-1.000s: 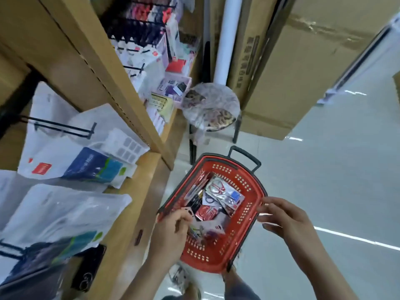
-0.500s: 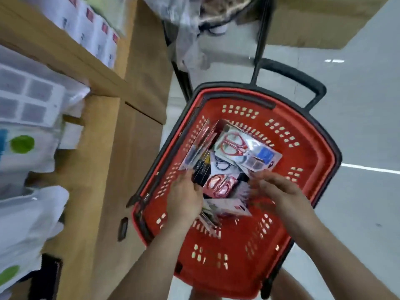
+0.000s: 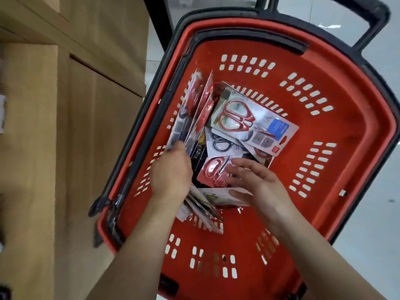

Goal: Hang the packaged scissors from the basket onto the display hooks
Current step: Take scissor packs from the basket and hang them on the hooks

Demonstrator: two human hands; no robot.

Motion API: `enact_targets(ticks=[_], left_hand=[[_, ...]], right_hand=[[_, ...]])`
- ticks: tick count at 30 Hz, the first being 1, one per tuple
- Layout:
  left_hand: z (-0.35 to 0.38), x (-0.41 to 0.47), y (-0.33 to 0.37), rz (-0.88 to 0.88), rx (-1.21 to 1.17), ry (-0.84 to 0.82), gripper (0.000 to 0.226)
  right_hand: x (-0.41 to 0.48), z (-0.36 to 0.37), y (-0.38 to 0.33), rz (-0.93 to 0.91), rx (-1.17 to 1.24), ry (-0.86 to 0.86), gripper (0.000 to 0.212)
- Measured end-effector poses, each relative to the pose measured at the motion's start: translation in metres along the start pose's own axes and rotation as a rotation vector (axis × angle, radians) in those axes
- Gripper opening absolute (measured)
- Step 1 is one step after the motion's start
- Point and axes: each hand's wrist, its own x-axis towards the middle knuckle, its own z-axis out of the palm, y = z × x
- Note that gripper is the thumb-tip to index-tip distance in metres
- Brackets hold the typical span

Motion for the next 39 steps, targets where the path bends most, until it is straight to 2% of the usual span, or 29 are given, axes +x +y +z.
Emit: enact_targets(ticks=[1,3,5,7,9,11,14,16,17,19,21,23,25,28,30,31,33,35,37,39], left_hand=[[-0.014,-0.017,0.004,0.041,-0.075,0.004,0.014],[-0.038,-0.049,0.018,0.077,-0.390,-0.052,0.012],[-0.045,-0.066,0.025,-0.008,-0.803,-0.159,0.014],[-0.041,-0.069,0.025,-0.155,-1.100,-0.333,0.018],[-0.036,-0.067,0.027,-0.266,-1.269,-0.519,0.016],[-0.028,-0.064,0.029,-0.278,-1.315,-0.586,0.015],[-0.014,-0.056,0.028,-0.319,-1.280,-0.515,0.016],[-0.002,-0.047,0.023,-0.328,-1.180,-0.305,0.009],[0.004,-0.040,0.019,-0.294,-1.029,-0.188,0.006],[0.018,-0.023,0.012,-0.191,-0.647,-0.079,0.022],[0.032,-0.003,0.010,-0.151,-0.441,-0.110,0.046],[0.044,0.012,0.013,-0.150,-0.313,-0.187,0.060],[0.053,0.021,0.013,-0.112,-0.103,-0.197,0.058],[0.052,0.029,0.007,-0.061,0.078,-0.064,0.047],[0.052,0.026,0.014,0.069,0.079,0.070,0.040],[0.053,0.023,0.024,0.166,0.039,0.081,0.039],[0.063,0.017,0.049,0.288,-0.027,-0.019,0.043],[0.076,0.017,0.067,0.217,-0.081,-0.150,0.044],[0.081,0.019,0.072,0.077,-0.194,-0.172,0.029],[0.072,0.015,0.069,-0.049,-0.464,-0.183,0.023]], right_hand=[[-0.001,0.003,-0.002,0.002,-0.021,-0.022,0.022],[-0.008,0.007,-0.007,-0.007,-0.071,-0.104,0.030],[-0.014,0.003,-0.011,-0.034,-0.040,-0.181,0.038],[-0.020,-0.005,-0.016,-0.060,0.023,-0.189,0.040],[-0.023,-0.014,-0.020,-0.072,0.034,-0.141,0.040],[-0.022,-0.021,-0.022,-0.082,0.006,-0.102,0.037],[-0.021,-0.024,-0.022,-0.107,-0.043,-0.061,0.029],[-0.024,-0.029,-0.022,-0.139,-0.099,0.005,0.024],[-0.027,-0.032,-0.023,-0.181,-0.154,0.061,0.021],[-0.032,-0.038,-0.023,-0.287,-0.326,0.219,0.014],[-0.035,-0.044,-0.021,-0.338,-0.434,0.345,0.011],[-0.036,-0.049,-0.019,-0.333,-0.457,0.396,0.013],[-0.035,-0.050,-0.016,-0.327,-0.464,0.399,0.013],[-0.035,-0.052,-0.013,-0.312,-0.423,0.382,0.013],[-0.038,-0.052,-0.013,-0.321,-0.419,0.394,0.013],[-0.041,-0.052,-0.013,-0.324,-0.424,0.401,0.013],[-0.047,-0.055,-0.014,-0.322,-0.425,0.410,0.014],[-0.053,-0.059,-0.017,-0.311,-0.427,0.404,0.021],[-0.058,-0.066,-0.024,-0.331,-0.494,0.423,0.030],[-0.066,-0.072,-0.033,-0.377,-0.591,0.465,0.035]])
